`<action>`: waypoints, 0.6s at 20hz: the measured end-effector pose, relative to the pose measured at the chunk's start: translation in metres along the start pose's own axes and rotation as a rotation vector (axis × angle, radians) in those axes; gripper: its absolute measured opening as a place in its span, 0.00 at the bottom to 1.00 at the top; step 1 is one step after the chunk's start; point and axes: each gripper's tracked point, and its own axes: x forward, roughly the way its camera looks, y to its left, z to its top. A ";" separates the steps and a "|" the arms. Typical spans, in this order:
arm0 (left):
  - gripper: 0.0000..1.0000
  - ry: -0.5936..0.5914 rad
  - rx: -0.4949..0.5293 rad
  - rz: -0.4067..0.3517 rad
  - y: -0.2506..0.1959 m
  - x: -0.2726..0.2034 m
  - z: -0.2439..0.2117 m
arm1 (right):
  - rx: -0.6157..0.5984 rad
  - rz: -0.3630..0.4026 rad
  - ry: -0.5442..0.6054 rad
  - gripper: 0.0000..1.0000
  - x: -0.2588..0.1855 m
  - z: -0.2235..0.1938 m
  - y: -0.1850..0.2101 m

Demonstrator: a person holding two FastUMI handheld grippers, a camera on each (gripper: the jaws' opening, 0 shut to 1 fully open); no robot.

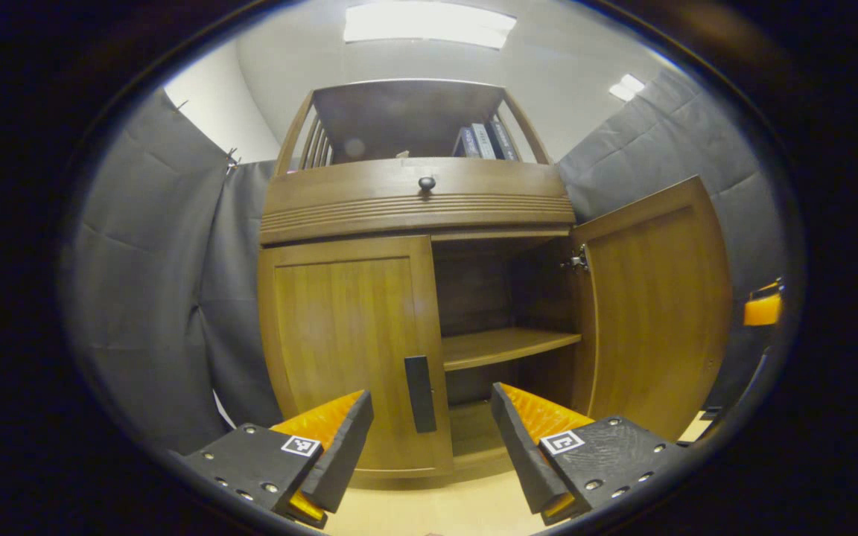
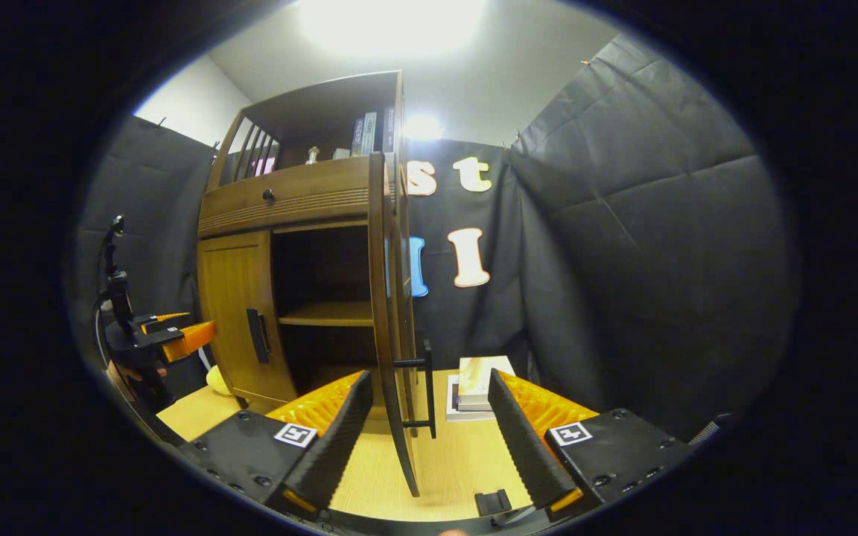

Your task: Open the right door of the double-door shoe cabinet with the right hand, and open the left door with the left hand.

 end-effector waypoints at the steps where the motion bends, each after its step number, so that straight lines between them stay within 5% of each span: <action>1: 0.93 -0.001 0.000 -0.001 0.000 0.000 0.000 | 0.004 -0.015 -0.015 0.96 -0.007 0.005 -0.001; 12: 0.93 0.012 -0.038 0.016 0.000 0.010 -0.012 | -0.043 -0.117 0.036 0.96 -0.042 -0.004 -0.004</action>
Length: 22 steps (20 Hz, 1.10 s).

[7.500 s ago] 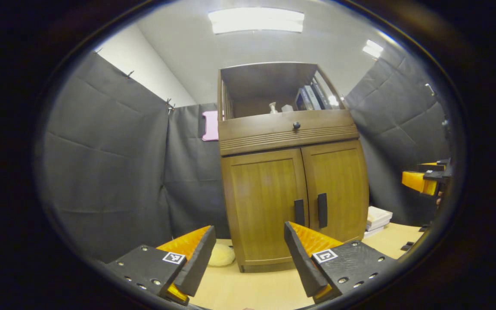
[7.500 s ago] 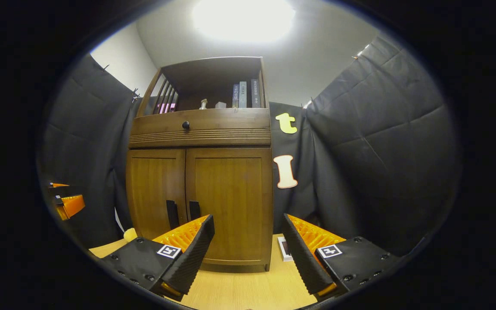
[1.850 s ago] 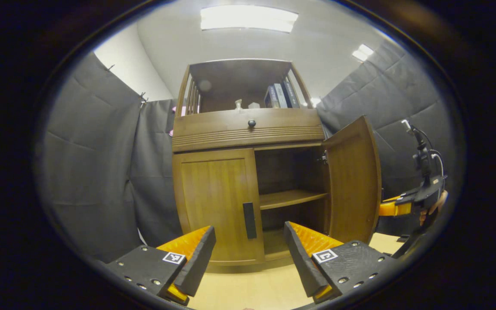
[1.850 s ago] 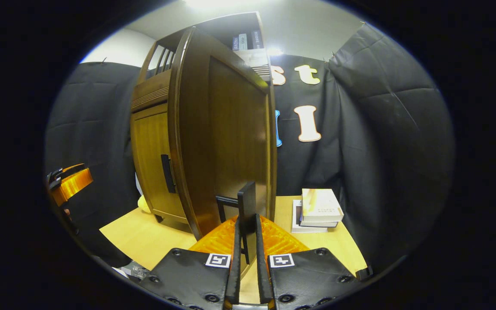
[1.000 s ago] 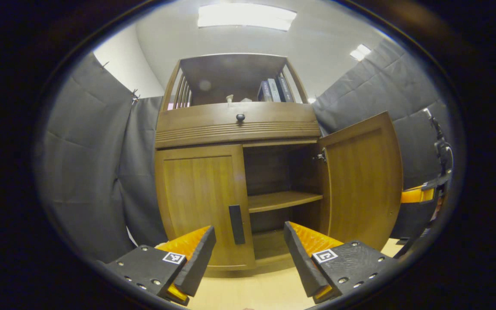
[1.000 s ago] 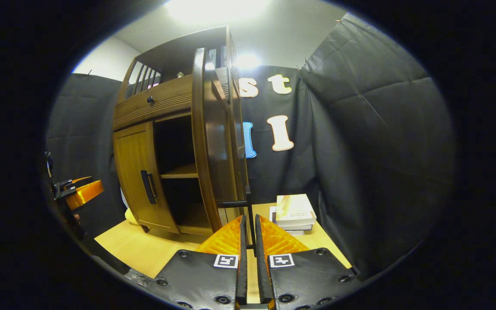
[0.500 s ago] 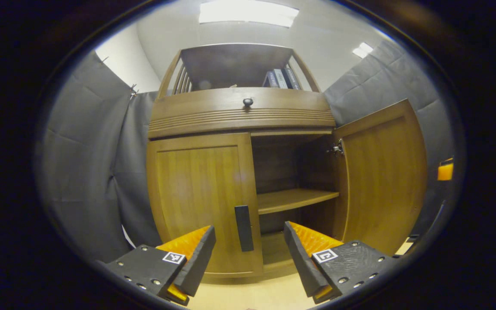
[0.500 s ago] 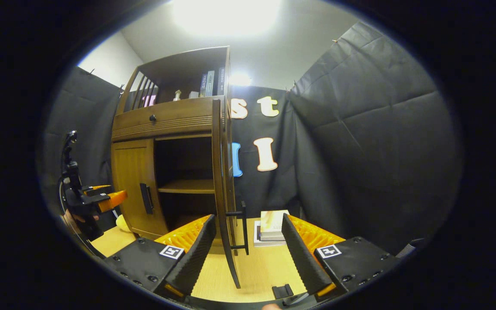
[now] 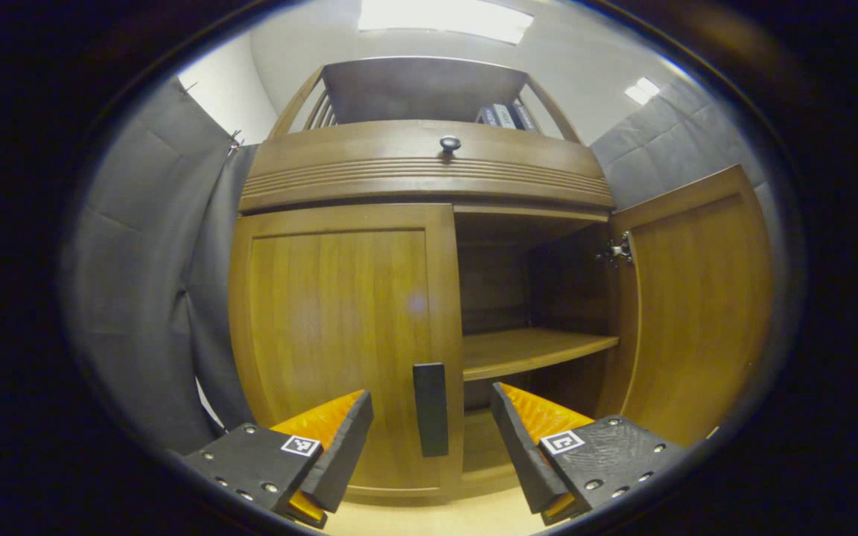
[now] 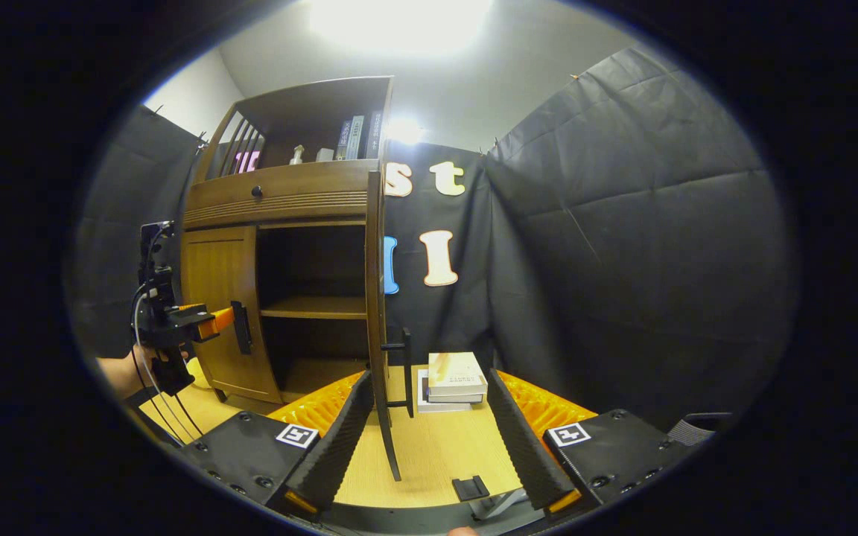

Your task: Open the right door of the double-door shoe cabinet with the right hand, and open the left door with the left hand.

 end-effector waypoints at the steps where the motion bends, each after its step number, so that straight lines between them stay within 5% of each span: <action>1: 0.93 0.002 -0.001 0.003 0.002 0.005 -0.001 | -0.001 -0.007 0.003 0.96 -0.002 0.000 -0.001; 13: 0.81 0.105 -0.016 -0.006 0.005 0.030 -0.030 | 0.000 -0.054 0.030 0.92 -0.013 0.000 -0.009; 16: 0.46 0.112 -0.031 -0.002 0.005 0.032 -0.032 | -0.004 -0.053 0.030 0.96 -0.014 0.000 -0.009; 22: 0.24 0.139 -0.030 0.020 0.001 0.030 -0.033 | -0.001 -0.034 0.020 0.96 -0.016 -0.001 -0.008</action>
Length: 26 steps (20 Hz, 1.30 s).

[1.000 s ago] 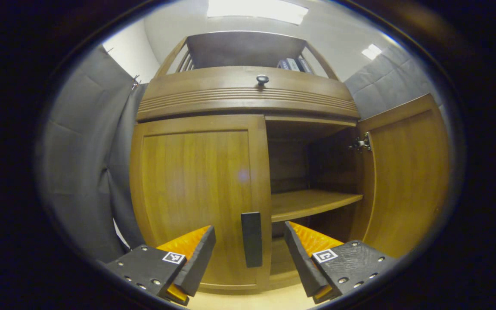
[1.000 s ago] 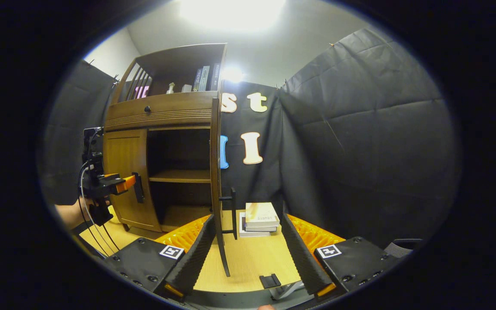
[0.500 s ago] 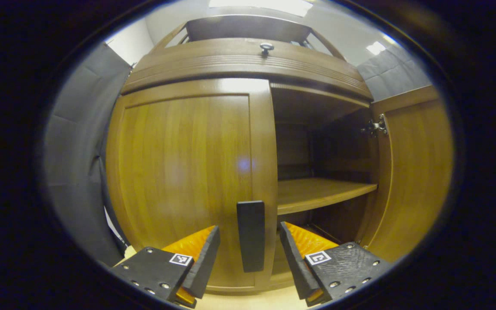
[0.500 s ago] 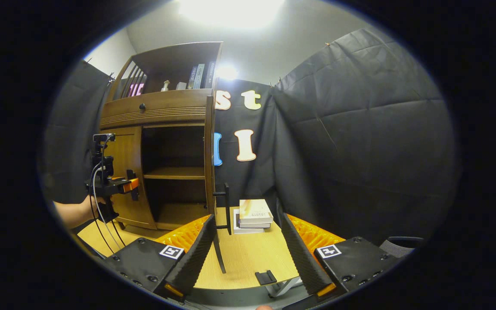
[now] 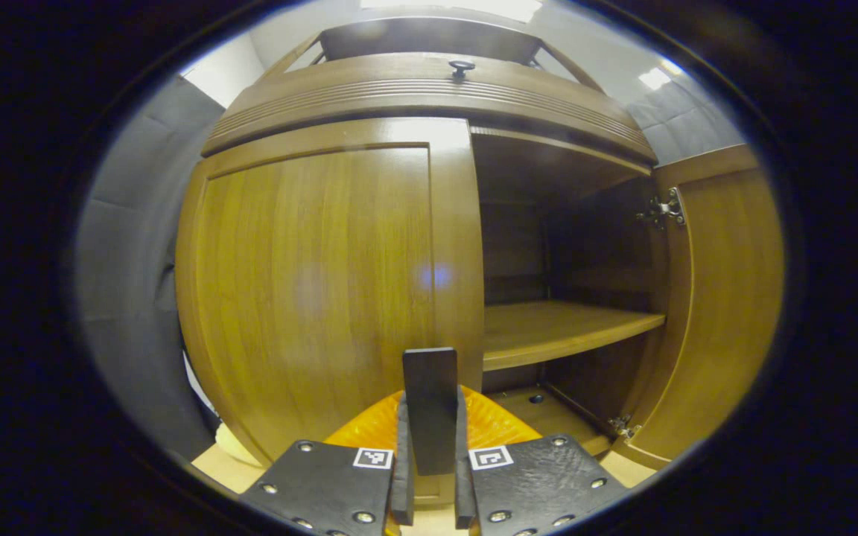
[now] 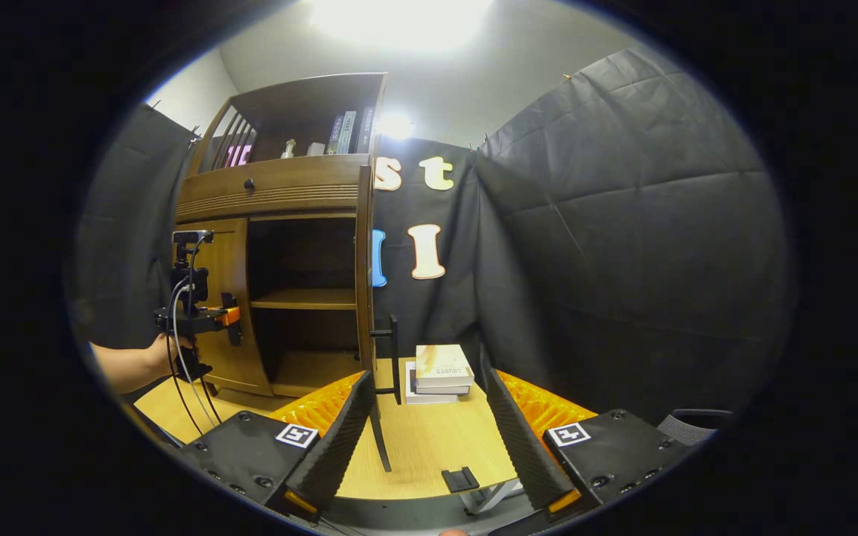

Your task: Open the right door of the double-door shoe cabinet with the right hand, and open the left door with the left hand.

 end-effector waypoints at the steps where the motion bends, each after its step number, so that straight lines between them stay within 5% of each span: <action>1: 0.19 0.000 -0.009 -0.003 -0.002 -0.003 0.001 | 0.001 0.005 -0.002 0.96 0.001 0.000 0.001; 9: 0.14 -0.030 -0.032 -0.010 0.008 -0.059 0.000 | 0.008 0.086 -0.008 0.93 0.017 0.000 0.025; 10: 0.20 -0.030 -0.034 -0.009 0.010 -0.066 0.000 | 0.005 0.101 -0.008 0.96 0.020 0.000 0.030; 26: 0.20 -0.002 -0.076 0.037 0.053 -0.186 -0.019 | -0.002 0.275 -0.024 0.96 0.047 0.007 0.101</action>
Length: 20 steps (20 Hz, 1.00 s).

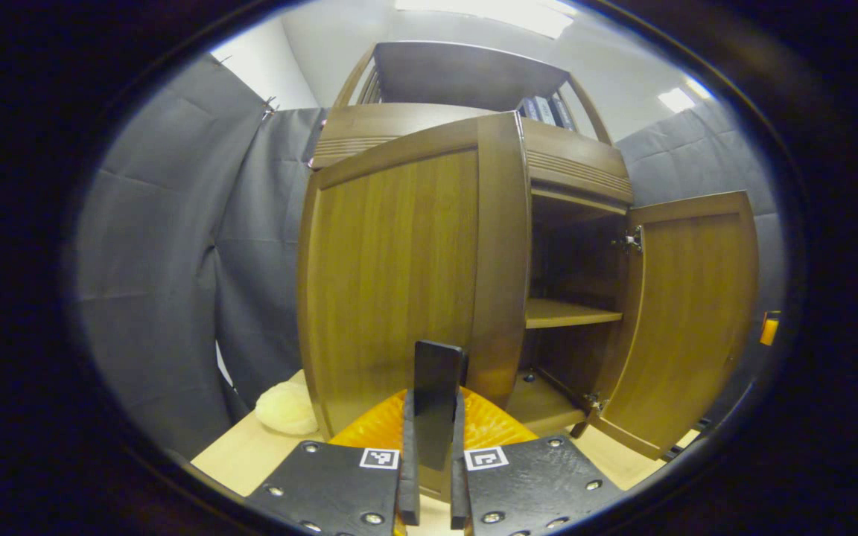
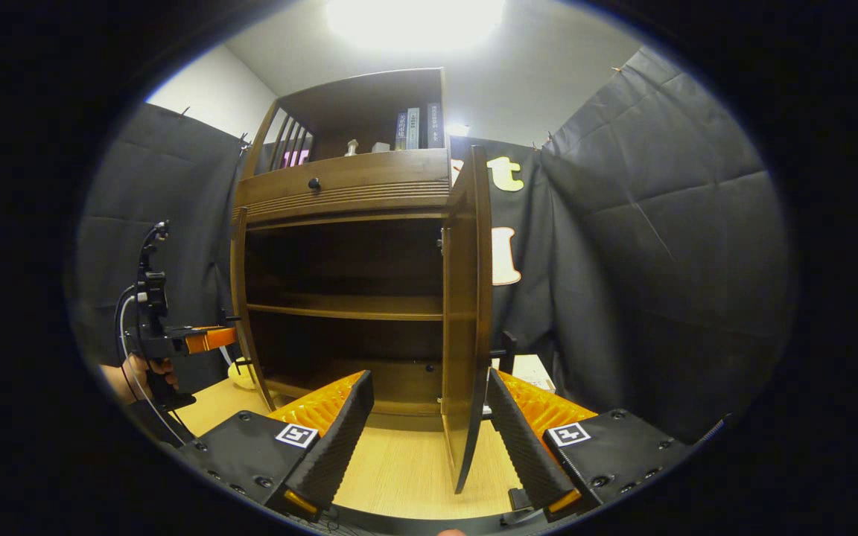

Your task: Open the right door of the double-door shoe cabinet with the right hand, and open the left door with the left hand.

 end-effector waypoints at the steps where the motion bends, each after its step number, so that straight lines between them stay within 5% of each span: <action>1: 0.20 -0.001 -0.004 0.003 0.005 -0.007 -0.001 | 0.000 0.010 0.000 0.96 0.001 -0.001 0.003; 5: 0.14 -0.004 -0.021 0.012 0.024 -0.030 -0.008 | -0.002 0.046 -0.003 0.96 0.006 0.001 0.021; 20: 0.19 -0.024 -0.019 0.054 0.091 -0.065 -0.013 | -0.035 0.150 -0.014 0.96 0.015 0.006 0.088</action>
